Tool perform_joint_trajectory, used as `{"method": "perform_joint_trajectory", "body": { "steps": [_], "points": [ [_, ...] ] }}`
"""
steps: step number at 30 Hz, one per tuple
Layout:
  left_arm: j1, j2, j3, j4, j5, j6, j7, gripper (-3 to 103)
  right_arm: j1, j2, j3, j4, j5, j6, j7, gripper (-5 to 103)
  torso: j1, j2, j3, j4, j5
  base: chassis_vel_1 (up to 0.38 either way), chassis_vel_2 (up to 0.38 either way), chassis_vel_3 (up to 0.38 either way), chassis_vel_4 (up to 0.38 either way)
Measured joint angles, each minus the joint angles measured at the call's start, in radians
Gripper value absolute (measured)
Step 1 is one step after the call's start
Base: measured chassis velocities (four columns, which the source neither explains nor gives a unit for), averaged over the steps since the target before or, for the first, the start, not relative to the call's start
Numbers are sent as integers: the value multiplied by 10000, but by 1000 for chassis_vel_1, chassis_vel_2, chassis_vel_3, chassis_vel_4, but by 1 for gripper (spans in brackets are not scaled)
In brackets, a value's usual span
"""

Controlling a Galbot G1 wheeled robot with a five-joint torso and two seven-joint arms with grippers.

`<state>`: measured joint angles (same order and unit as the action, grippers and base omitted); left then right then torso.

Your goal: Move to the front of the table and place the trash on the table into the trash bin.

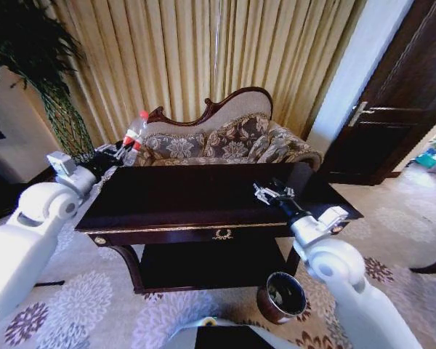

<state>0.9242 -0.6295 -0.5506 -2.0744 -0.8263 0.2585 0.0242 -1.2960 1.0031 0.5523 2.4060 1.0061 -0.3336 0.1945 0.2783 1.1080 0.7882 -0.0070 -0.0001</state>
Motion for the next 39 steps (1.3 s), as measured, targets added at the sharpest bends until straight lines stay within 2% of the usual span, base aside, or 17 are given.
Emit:
{"method": "perform_joint_trajectory", "body": {
  "steps": [2,4,5,12,15,20,23,25,26,30,39],
  "points": [
    [207,-3,115,-562,469,-390,-101,22,108,-75,-27,130,517,-160,1,100,0,0,0,-1,1,0,0,0,0],
    [235,3,140,-641,562,-452,-102,22,125,-80,-35,152,616,-185,1,100,0,0,0,-1,1,0,0,0,0],
    [367,45,255,-1025,918,-648,-101,22,213,-81,-83,268,1008,-315,1,100,0,0,0,-2,1,0,0,0,0],
    [1025,5,430,-1933,1337,-949,-181,22,325,-31,-237,553,1865,-432,-19,100,0,0,0,-2,2,0,0,0,0],
    [1744,-114,457,-2206,1998,-1530,-150,22,433,-36,-357,701,2322,-408,-44,100,0,0,0,0,0,0,0,0,0],
    [1938,-204,563,-2420,2297,-1749,-141,22,477,-100,-451,813,2409,-274,-253,100,0,0,0,0,-2,0,0,0,0],
    [1600,-210,996,-2550,2690,-1822,-55,22,488,-168,-527,930,2370,-229,-416,100,0,0,0,-5,1,0,0,0,0],
    [1573,-131,1115,-2615,2713,-1845,-44,22,477,-222,-537,953,2281,-225,-436,100,0,-1,1,-5,0,0,0,0,0],
    [1605,132,1273,-2871,2737,-1879,32,22,465,-393,-506,965,2190,-197,-457,100,0,0,1,-1,0,0,0,0,0],
    [1591,228,1484,-3126,2782,-1880,52,22,533,-505,-438,965,2212,-134,-483,100,0,0,0,-1,0,0,0,0,0],
    [1998,565,1564,-3455,2794,-1992,53,22,509,-468,-597,960,2179,-120,-559,100,0,0,0,-1,-1,0,0,0,0]
  ]
}}
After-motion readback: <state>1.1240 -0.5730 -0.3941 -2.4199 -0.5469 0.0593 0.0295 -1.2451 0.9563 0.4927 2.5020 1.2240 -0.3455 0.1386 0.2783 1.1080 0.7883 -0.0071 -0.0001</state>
